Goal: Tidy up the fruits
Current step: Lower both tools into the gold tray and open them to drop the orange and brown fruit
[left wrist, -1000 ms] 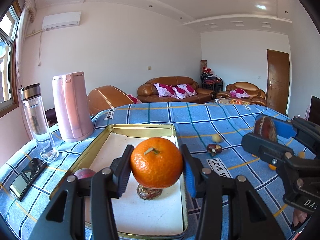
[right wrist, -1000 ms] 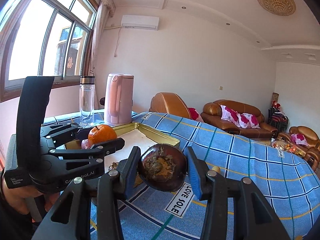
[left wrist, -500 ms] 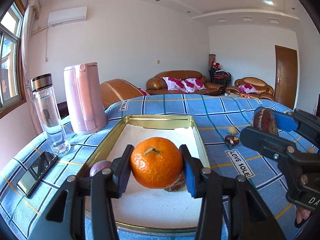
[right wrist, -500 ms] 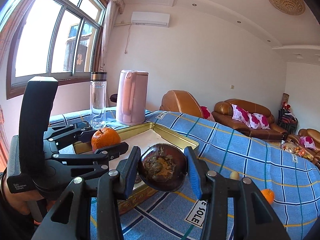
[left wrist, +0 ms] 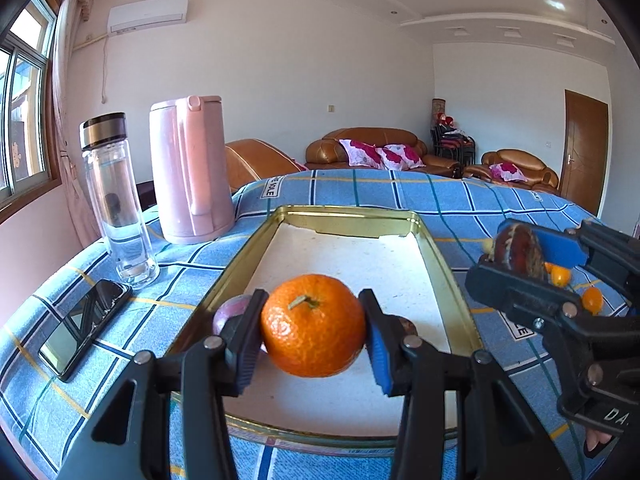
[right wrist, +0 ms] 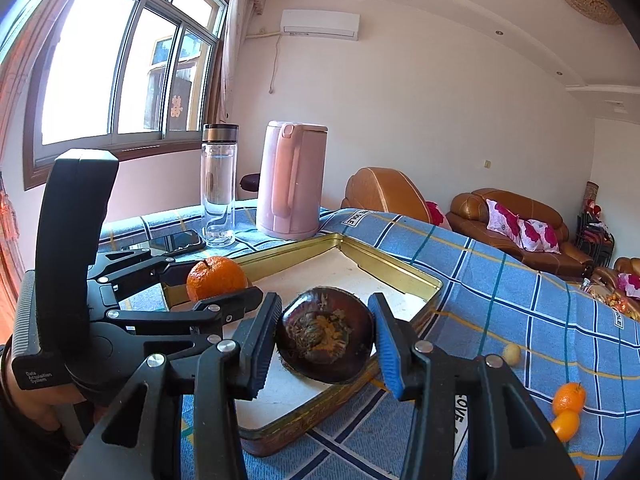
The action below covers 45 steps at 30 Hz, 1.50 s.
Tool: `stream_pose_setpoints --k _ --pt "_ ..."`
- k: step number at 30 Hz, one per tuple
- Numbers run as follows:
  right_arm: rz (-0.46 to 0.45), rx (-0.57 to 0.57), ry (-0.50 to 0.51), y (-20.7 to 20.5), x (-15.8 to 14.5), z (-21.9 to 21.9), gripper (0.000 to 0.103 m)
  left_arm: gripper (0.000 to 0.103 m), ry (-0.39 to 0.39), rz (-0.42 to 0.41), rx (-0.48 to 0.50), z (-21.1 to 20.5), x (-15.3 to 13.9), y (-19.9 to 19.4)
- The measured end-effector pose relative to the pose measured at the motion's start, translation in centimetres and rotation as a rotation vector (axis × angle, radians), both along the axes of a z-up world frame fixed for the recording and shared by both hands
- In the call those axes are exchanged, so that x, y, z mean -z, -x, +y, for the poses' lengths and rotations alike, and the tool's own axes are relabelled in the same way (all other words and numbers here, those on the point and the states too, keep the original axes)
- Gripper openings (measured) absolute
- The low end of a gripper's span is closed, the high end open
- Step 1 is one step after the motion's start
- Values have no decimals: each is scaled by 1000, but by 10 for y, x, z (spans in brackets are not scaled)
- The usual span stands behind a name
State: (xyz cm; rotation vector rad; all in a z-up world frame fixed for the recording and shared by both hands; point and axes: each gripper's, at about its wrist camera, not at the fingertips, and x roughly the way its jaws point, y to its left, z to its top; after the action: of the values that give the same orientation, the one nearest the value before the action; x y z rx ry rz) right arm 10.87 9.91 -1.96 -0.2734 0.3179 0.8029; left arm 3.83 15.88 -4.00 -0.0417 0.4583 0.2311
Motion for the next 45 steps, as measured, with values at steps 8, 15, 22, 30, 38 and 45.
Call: stream_pose_setpoints --k 8,15,22,30,38,45 --pt "48 -19 20 -8 11 12 47 48 14 17 -39 20 3 1" --pt "85 -46 66 -12 22 27 47 48 13 44 -40 23 8 -3" --pt "97 -73 108 -13 25 38 47 48 10 70 -35 25 12 -6" --pt "154 -88 161 -19 33 48 47 48 12 99 -28 26 18 -10" --pt "203 -96 176 -24 37 51 47 48 -4 107 -35 25 19 -11" --pt "232 -88 173 -29 39 49 54 49 -9 95 -49 25 18 -10"
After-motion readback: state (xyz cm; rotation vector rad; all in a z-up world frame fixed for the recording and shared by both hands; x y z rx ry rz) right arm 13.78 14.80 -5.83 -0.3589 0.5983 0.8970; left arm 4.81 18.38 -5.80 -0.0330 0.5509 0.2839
